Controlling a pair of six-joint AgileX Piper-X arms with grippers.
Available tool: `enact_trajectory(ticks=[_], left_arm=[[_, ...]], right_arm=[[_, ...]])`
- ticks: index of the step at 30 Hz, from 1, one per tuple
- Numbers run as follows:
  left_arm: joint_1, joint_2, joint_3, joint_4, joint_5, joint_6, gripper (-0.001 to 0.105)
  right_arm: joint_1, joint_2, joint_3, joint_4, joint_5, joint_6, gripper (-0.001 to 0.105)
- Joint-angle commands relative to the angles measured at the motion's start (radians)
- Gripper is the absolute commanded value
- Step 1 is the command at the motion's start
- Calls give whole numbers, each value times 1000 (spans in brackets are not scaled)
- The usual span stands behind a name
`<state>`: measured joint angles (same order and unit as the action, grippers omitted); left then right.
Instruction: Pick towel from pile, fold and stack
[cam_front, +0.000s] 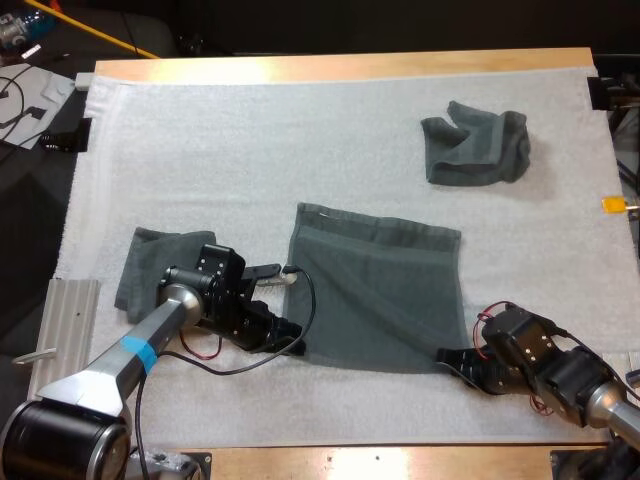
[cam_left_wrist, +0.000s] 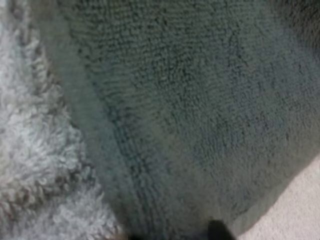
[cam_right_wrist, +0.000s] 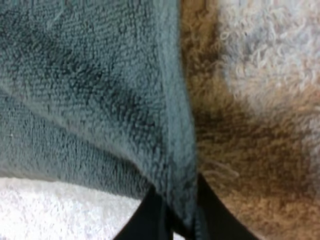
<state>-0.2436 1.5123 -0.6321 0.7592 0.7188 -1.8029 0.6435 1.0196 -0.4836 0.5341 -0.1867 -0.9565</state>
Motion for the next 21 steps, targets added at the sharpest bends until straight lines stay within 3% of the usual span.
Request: enact_trajectory(ticks=[1,3,12,14,21], left_arm=[[-4,-1,2,20,8,-1,5],[-6,-2,2,38,8,11,1],[-6,-135,4,217,-4,120,0],[-8,-124,1,197,-4,109,0],[-88,-318,2,327,-35,113,0]], right_arm=[[-1,-3,-1,13,-2,-10,0],[0,-6,-1,13,-8,-17,1],[-3,-32,-73,124,-39,-64,0],[-3,-29,-61,96,-47,-55,0],[24,-133,-96,234,-59,-65,0]])
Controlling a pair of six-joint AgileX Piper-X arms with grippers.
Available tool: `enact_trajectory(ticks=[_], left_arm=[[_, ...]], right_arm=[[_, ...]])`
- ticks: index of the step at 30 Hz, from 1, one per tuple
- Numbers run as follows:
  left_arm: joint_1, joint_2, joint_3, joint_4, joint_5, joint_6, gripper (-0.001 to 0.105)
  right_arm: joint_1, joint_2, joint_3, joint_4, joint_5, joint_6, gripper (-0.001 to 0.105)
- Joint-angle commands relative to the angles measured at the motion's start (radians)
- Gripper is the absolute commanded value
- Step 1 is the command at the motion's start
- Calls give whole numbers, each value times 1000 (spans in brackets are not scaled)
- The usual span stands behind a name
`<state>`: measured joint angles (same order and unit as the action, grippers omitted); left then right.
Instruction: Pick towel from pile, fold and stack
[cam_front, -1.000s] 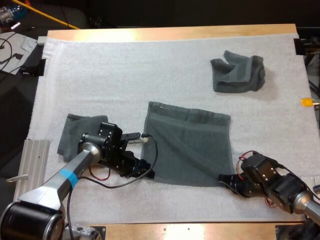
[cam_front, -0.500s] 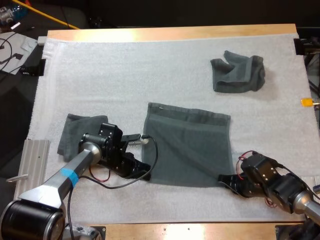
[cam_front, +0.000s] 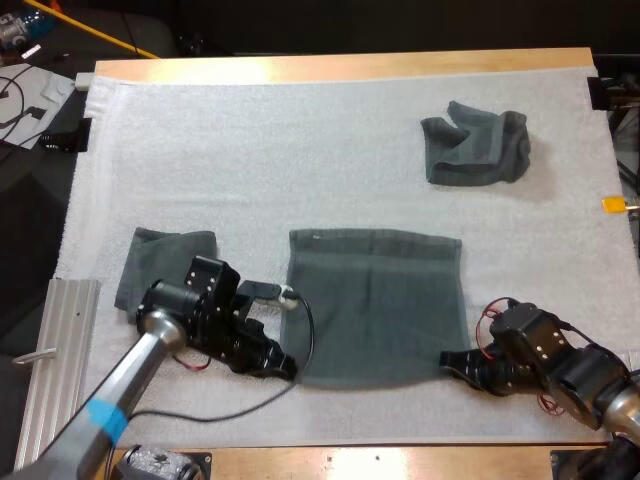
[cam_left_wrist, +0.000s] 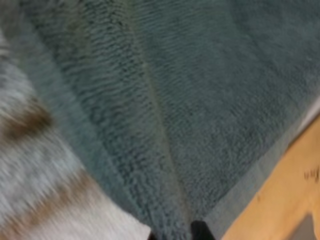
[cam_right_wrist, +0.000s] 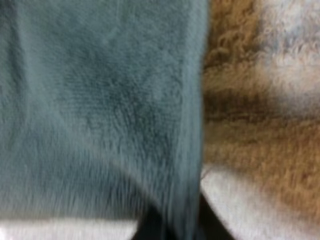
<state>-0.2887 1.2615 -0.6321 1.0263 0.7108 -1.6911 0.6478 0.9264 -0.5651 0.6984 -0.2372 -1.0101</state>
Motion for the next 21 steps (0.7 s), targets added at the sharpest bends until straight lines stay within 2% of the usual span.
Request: enact_trajectory(ticks=[1,5,9,12,16,18,21], left_arm=[[-60,-91,1,77,-36,0,0],[-130,-168,0,139,-70,-11,0],[-161,-213,-2,155,-81,-28,0],[-161,-218,-2,102,-63,-57,0],[-142,-195,-7,-26,-13,-141,0],[-149,-200,-7,-2,-16,-125,0],[-149,-175,-9,-110,38,-213,0]], right_arm=[[33,-52,-18,89,-7,-10,0],[99,-108,-21,151,-2,14,0],[162,-140,-18,163,22,57,0],[182,-141,-17,127,52,100,0],[174,-110,-15,37,90,159,0],[174,-127,-18,55,76,143,1],[143,-109,-19,-7,93,194,1]])
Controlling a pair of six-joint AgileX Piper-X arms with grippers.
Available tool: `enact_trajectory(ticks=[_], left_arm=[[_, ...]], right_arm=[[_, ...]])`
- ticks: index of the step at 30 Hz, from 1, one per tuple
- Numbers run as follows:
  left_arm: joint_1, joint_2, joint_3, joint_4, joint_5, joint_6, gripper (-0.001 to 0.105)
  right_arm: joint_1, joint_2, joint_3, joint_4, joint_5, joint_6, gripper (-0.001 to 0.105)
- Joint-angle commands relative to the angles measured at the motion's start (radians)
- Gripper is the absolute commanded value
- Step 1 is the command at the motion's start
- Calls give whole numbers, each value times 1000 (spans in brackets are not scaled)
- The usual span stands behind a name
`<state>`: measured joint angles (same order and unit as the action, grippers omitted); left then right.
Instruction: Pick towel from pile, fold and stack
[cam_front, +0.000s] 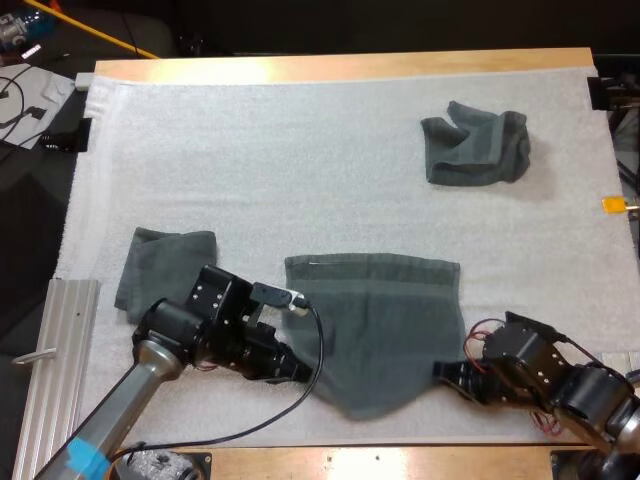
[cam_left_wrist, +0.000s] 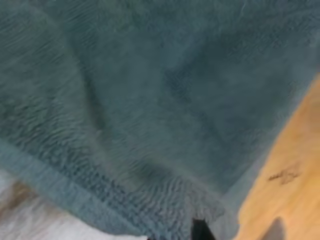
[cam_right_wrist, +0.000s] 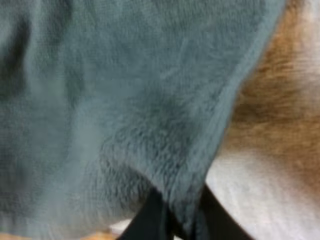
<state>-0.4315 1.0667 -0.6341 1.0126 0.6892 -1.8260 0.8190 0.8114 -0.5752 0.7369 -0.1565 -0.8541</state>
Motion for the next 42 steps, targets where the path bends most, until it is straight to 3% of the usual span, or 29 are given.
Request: enact_trajectory(ticks=[1,7,20,42], left_arm=[[-4,33,-8,-131,70,-107,0],[47,129,-10,-298,121,-236,0],[225,268,-9,-529,194,-337,0],[241,398,-4,-709,33,-391,0]], right_arm=[[-47,16,-9,-68,14,51,1],[-185,122,-12,-208,-20,81,1],[-362,337,-16,-492,-92,162,1],[-393,486,-16,-694,-82,203,1]])
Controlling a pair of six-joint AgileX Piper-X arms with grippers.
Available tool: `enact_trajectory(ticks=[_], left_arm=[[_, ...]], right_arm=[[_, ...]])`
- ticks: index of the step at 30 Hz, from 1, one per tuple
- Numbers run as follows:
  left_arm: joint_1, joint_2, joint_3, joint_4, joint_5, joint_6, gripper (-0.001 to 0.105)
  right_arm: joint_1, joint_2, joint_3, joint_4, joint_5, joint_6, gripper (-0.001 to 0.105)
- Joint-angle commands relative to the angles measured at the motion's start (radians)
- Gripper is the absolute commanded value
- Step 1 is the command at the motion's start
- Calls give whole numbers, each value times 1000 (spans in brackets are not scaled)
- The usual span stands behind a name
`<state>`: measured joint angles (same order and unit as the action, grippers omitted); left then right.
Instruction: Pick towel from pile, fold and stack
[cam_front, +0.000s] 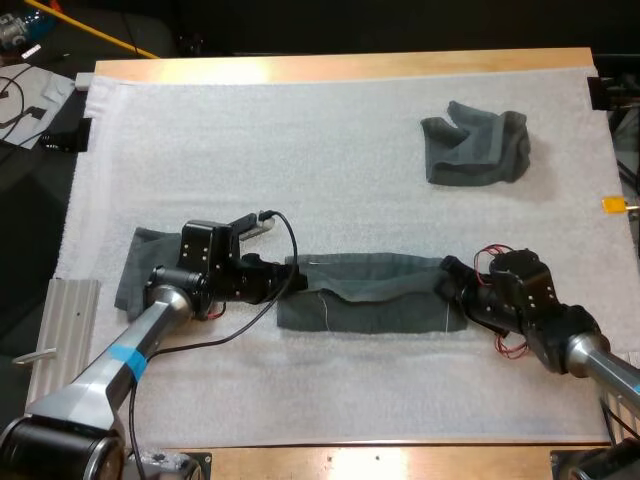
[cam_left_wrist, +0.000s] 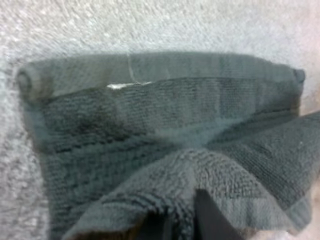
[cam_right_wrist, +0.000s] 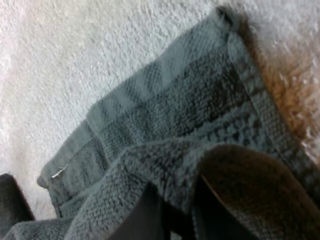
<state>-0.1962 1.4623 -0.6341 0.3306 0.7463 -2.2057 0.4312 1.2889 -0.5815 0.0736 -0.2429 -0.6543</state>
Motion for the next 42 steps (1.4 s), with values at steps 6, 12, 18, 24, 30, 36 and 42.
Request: enact_trajectory(ticks=[6,12,18,24,30,36,42], left_arm=[[6,2,-5,-43,-15,-4,0],[4,-1,-4,-67,-16,-1,7],[2,-7,-5,-105,-12,-12,57],[4,-22,-46,-124,54,-32,64],[11,-56,-81,-101,92,-33,61],[15,-180,-86,7,97,-5,61],[16,-360,-86,217,-1,105,61]], right_arm=[[-4,9,-6,-26,13,-5,0],[-3,7,-5,-33,22,-6,7],[-4,7,-3,-98,37,1,56],[-3,-3,-1,-252,27,-37,62],[-4,-32,-5,-261,-4,-132,61],[-4,-162,-12,-75,15,-324,61],[-7,-300,-15,148,32,-401,61]])
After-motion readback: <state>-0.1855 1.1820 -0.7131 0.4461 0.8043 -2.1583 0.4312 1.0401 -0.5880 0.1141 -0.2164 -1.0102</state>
